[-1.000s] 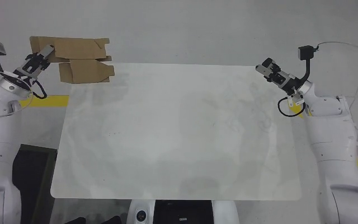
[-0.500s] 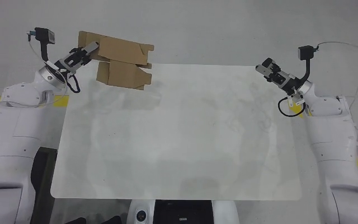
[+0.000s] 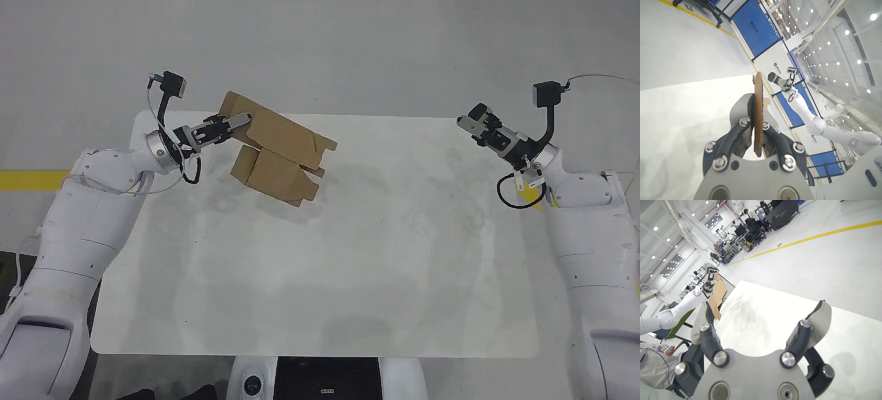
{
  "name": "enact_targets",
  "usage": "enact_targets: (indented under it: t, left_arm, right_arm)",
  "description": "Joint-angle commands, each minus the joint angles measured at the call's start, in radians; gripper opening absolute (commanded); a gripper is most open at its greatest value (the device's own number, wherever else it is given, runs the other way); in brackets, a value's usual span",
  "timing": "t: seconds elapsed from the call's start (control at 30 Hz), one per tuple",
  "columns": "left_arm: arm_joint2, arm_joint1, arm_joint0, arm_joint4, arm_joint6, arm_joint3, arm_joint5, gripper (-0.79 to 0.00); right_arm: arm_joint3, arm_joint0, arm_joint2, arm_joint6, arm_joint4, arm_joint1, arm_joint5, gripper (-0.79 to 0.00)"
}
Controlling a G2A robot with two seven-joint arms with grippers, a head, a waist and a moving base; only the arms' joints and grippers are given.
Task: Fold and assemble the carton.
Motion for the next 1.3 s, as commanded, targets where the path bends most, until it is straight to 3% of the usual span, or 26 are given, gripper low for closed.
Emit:
enact_targets:
  t: [0.0, 0.3, 0.57, 0.77, 0.97, 1.27]
  left_arm:
    - [0.015, -0.006, 0.002, -0.001, -0.006, -0.011, 0.0, -0.785]
    - [0.049, -0.021, 0.029, 0.075, -0.007, -0.095, -0.047, -0.785]
    - [0.072, -0.025, 0.058, 0.092, -0.085, -0.18, -0.075, -0.785]
    - [0.076, -0.023, 0.035, 0.06, -0.208, -0.179, -0.142, -0.785]
    - [0.112, -0.021, 0.006, 0.027, -0.238, -0.189, -0.112, -0.785]
    - [0.112, -0.021, 0.006, 0.027, -0.238, -0.189, -0.112, -0.785]
  right_arm:
    - [0.0, 0.0, 0.0, 0.0, 0.0, 0.0, 0.0, 0.0]
    - [-0.02, -0.016, -0.009, -0.009, -0.001, -0.001, 0.018, 0.0]
    - [0.021, 0.017, -0.119, 0.188, 0.231, -0.019, 0.032, 0.0]
    - [-0.022, 0.062, -0.277, 0.351, 0.462, -0.029, 0.179, 0.0]
    - [-0.084, 0.112, -0.441, 0.516, 0.607, -0.025, 0.344, 0.0]
    - [-0.084, 0.112, -0.441, 0.516, 0.607, -0.025, 0.344, 0.0]
